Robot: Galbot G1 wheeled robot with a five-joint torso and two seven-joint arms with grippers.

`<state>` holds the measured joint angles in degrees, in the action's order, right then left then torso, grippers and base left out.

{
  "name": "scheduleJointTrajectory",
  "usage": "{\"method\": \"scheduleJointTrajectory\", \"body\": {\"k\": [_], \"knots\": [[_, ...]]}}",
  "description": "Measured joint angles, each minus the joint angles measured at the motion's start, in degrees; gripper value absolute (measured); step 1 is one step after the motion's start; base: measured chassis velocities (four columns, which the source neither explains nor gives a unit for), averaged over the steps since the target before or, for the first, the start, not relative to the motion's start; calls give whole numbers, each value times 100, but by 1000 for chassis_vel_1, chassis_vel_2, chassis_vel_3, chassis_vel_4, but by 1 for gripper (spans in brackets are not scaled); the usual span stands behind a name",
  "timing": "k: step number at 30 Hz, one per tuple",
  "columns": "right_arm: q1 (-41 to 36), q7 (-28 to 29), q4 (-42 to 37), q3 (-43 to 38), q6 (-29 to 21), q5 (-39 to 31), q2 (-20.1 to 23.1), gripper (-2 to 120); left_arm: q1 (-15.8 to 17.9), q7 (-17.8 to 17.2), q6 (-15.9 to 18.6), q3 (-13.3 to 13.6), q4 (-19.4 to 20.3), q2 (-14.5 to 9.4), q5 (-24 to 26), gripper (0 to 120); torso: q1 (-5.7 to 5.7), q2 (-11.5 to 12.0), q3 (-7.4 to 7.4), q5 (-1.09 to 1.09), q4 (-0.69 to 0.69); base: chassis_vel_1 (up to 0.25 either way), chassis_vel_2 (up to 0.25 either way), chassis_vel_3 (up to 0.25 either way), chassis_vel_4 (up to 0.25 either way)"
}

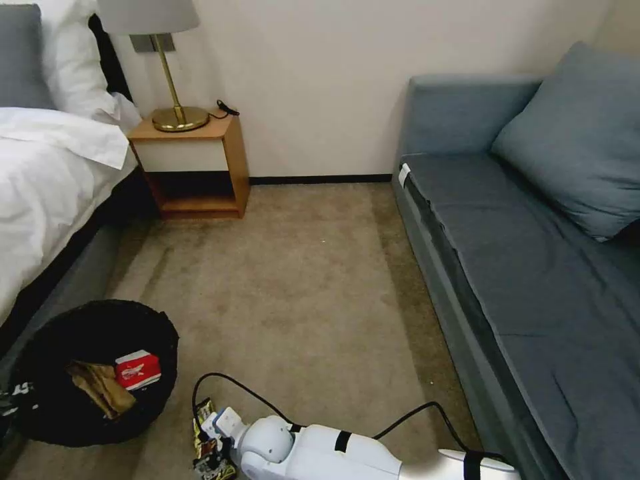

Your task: Pick up the trash bin, then pick up the garbage on the floor and place it into the trash bin.

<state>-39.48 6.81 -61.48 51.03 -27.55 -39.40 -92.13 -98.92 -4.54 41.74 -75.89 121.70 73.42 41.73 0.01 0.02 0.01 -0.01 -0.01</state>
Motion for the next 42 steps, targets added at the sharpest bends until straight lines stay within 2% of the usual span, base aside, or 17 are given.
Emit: {"method": "scheduleJointTrajectory", "body": {"k": [4,9,13,14,17,19,21,24,25,29,30,33,42], "knots": [[-43,-5,226,-9,15,66,0,100,-18,0,0,-22,17,-7,3,3,0,0,-1,0,0,0,0,0,0],[-71,-29,316,10,27,70,0,90,-22,0,-2,-45,15,-18,16,3,-1,-1,-1,0,0,0,0,0,0],[-87,-72,359,46,47,70,-1,71,-10,0,-6,-32,12,-8,8,3,0,-1,-1,0,1,0,0,0,0],[-87,-72,359,46,47,70,-1,71,-10,0,-6,-32,12,-8,8,3,0,-1,-1,0,1,0,0,0,0],[-97,-88,391,95,52,72,-1,60,-10,0,-7,-29,11,-4,4,3,0,-1,-1,0,1,0,0,0,0],[-108,-97,456,118,69,94,-7,47,-15,0,-10,-39,-2,-5,3,3,0,-2,-2,2,2,0,0,0,0],[-109,-101,483,118,81,104,-12,45,-17,0,-11,-44,-4,-5,3,3,0,-2,-2,2,2,0,0,0,0],[-116,-104,558,114,121,134,-18,29,-22,0,-17,-64,-11,-6,4,3,-1,-4,-3,4,3,0,0,0,0],[-116,-104,558,114,121,134,-18,29,-22,0,-17,-64,-11,-6,4,3,-1,-4,-3,4,3,0,0,0,0],[-120,-110,563,127,129,140,-16,11,-24,0,-23,-77,-18,-4,5,3,-1,-4,-3,2,0,0,0,0,0],[-120,-110,563,127,129,140,-16,11,-24,0,-23,-77,-18,-4,5,3,-1,-4,-3,2,0,0,0,0,0],[-123,-122,553,144,143,155,-14,0,-19,0,-27,-77,-20,6,6,3,0,-4,-3,2,-1,0,0,0,0],[-138,-129,398,170,198,158,-4,0,2,0,-34,-33,-26,32,-7,3,-1,-2,-1,1,1,0,0,0,0]]}}
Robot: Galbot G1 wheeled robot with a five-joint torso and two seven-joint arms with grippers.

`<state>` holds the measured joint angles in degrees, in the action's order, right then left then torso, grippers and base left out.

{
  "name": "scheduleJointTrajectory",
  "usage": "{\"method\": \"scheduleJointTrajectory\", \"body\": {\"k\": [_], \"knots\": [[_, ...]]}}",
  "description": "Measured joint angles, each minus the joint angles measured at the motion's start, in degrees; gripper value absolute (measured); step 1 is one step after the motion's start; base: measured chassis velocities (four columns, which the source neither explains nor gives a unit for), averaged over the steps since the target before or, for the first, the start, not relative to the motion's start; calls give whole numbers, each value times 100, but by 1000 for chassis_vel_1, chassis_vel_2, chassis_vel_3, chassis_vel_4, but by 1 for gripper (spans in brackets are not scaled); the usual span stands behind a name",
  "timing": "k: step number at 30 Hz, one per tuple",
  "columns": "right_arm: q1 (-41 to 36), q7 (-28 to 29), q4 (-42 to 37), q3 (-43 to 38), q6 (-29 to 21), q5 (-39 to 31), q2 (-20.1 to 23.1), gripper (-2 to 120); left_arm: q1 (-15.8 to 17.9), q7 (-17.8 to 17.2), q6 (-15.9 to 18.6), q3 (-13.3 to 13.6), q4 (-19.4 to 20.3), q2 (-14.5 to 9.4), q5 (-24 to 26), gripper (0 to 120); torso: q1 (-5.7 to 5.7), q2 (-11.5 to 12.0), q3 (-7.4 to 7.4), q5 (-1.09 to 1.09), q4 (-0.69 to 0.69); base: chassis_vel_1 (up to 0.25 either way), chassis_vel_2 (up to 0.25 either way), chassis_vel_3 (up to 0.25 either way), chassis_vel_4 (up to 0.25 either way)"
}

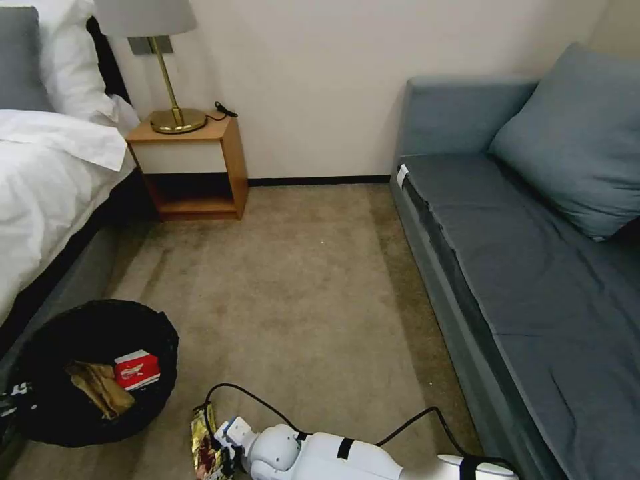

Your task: Pick up the trash bin, then pick up the garbage on the floor and place it into the trash bin.

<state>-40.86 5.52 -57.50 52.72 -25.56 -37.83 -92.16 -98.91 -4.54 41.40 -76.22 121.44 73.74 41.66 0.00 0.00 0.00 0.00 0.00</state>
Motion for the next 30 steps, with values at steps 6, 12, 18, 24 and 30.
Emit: {"method": "scheduleJointTrajectory", "body": {"k": [6,12,18,24,30], "knots": [[82,4,-296,-99,25,-116,16,0,13,0,-1,24,-3,-4,-3,3,0,2,1,-2,1,0,0,0,0],[227,53,-729,-265,-27,-308,88,0,48,-4,-2,51,-9,-11,-5,3,0,2,1,-1,-1,0,0,0,0],[328,127,-1156,-431,-131,-429,462,0,86,-11,-2,75,-10,-29,-6,3,0,2,0,-1,1,0,0,0,0],[254,184,-1572,-895,-169,-512,1049,0,87,-12,-3,71,-10,-46,4,3,0,2,0,1,0,0,0,0,0],[51,279,-2266,-1975,-234,-750,1628,0,84,-16,-2,154,-4,-41,-8,3,0,1,0,1,1,0,0,0,0]]}}
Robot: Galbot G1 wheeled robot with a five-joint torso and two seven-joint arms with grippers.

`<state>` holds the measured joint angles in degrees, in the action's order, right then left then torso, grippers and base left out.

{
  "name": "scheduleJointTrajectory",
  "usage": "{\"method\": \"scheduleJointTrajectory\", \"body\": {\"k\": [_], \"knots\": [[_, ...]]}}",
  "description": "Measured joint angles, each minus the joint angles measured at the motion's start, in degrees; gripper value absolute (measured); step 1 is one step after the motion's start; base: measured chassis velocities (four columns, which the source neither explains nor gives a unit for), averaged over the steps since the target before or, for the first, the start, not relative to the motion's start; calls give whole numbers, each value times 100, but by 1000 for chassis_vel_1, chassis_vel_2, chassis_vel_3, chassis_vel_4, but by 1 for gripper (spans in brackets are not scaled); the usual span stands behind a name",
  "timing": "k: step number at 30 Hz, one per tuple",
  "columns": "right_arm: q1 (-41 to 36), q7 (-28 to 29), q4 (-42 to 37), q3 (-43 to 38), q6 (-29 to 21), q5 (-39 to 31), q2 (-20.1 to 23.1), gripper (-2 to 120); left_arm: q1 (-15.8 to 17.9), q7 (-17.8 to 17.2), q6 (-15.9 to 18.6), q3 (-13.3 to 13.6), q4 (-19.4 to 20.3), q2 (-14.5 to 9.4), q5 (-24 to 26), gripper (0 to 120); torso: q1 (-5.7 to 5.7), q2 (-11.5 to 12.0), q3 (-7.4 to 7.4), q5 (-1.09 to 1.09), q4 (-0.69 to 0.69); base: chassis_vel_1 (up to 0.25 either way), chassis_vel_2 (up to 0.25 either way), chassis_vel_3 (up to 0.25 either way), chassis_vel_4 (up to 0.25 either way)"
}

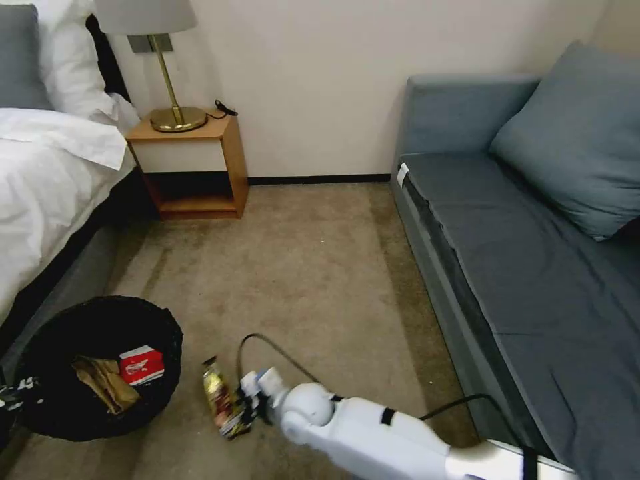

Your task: Pick up the trash bin, then pick up the garbage on the floor and place it into the trash bin.

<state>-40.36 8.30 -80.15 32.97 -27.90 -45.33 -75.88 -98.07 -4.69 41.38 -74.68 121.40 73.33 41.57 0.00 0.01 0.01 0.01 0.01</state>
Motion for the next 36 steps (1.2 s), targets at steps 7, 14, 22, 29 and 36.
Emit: {"method": "scheduleJointTrajectory", "body": {"k": [7,14,22,29,36], "knots": [[-148,121,-1055,-807,17,-152,465,0,-12,-8,0,133,48,49,-60,3,0,0,-1,0,-1,0,0,0,0],[-130,345,-2154,-1206,66,-674,665,0,-16,-16,2,204,154,107,-83,3,0,0,-1,0,0,0,0,0,0],[273,381,-2858,-424,608,-867,250,0,-66,-21,4,298,288,230,-103,3,0,-1,-1,-1,-2,0,0,0,0],[570,527,-2323,439,800,-361,-611,0,-125,-25,21,278,440,261,-53,3,-1,-1,0,-2,-2,0,0,0,0],[540,631,-2129,512,796,-187,-729,11,-149,-26,29,264,528,279,-9,3,0,-1,-1,-2,-1,0,0,0,0]]}}
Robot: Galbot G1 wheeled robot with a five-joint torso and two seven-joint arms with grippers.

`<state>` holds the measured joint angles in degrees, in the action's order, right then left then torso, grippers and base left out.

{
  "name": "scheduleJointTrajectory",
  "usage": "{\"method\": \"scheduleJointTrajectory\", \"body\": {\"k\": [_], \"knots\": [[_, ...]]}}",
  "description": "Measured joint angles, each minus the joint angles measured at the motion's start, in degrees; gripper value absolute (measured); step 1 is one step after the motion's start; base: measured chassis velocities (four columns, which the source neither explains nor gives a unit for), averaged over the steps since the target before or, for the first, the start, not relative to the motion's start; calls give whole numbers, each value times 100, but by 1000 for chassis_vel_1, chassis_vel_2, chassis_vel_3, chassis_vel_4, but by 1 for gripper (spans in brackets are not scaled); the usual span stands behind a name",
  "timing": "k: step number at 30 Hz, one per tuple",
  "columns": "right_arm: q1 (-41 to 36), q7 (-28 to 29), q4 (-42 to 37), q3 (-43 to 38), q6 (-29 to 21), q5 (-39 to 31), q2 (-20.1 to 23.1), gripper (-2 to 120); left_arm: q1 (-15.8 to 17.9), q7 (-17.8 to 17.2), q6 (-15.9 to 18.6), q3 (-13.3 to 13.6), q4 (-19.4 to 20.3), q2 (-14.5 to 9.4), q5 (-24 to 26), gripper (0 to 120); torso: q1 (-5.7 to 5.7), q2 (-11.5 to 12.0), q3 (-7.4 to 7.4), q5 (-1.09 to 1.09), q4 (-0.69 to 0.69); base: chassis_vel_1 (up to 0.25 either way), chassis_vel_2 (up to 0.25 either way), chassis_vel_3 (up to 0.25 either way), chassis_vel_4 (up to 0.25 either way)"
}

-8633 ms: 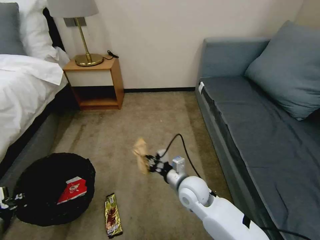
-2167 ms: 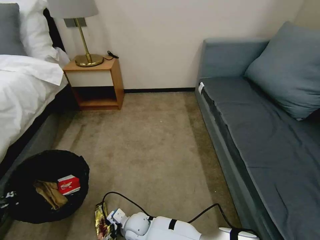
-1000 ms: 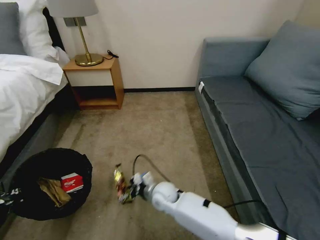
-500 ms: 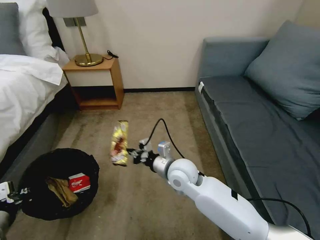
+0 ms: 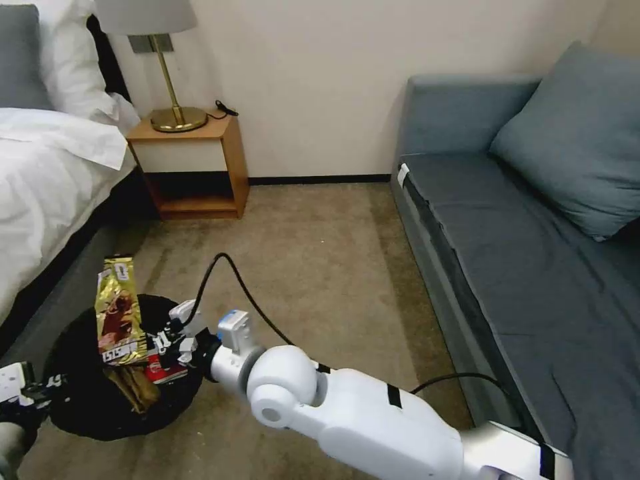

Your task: Pick up the trash bin, then pick up the garbage on the floor and place it into the trash bin.

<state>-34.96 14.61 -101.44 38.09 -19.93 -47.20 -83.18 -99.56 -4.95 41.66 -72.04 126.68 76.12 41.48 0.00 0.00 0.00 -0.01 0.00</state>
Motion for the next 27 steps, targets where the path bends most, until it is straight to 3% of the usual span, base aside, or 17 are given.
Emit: {"method": "scheduleJointTrajectory", "body": {"k": [3,5,6,14,15,20,24,26,27], "knots": [[-37,21,-12,5,-33,62,56,26,-3,0,6,-2,37,3,12,3,0,0,0,0,0,0,0,0,0],[-41,21,-15,5,-37,77,60,27,-4,-1,6,-3,41,3,16,3,0,0,0,0,0,0,0,0,0],[-55,21,-25,6,-49,128,69,35,-4,-6,9,-15,56,6,35,3,0,0,0,0,0,0,0,0,0],[-199,-28,-170,-282,11,637,289,61,6,-90,12,-41,9,-10,169,3,0,0,0,0,-1,0,0,0,0],[-342,-87,-315,-591,92,917,511,68,23,-142,20,-41,-27,-20,247,3,0,0,0,1,-1,0,0,0,0],[-752,-285,-655,-1233,279,1464,1019,82,58,-247,38,-19,-98,-33,440,3,0,0,0,1,0,0,0,0,0],[-1914,-494,-1227,-2529,725,2009,1756,98,86,-377,41,22,-201,-39,706,3,0,0,0,2,1,0,0,0,0],[-2094,-518,-1284,-2755,789,2104,1817,99,90,-402,41,24,-209,-36,739,3,0,0,0,3,2,0,0,0,0],[-2506,-585,-1410,-3282,920,2332,1894,99,105,-468,41,29,-225,-25,807,3,0,0,0,3,1,0,0,0,0]]}}
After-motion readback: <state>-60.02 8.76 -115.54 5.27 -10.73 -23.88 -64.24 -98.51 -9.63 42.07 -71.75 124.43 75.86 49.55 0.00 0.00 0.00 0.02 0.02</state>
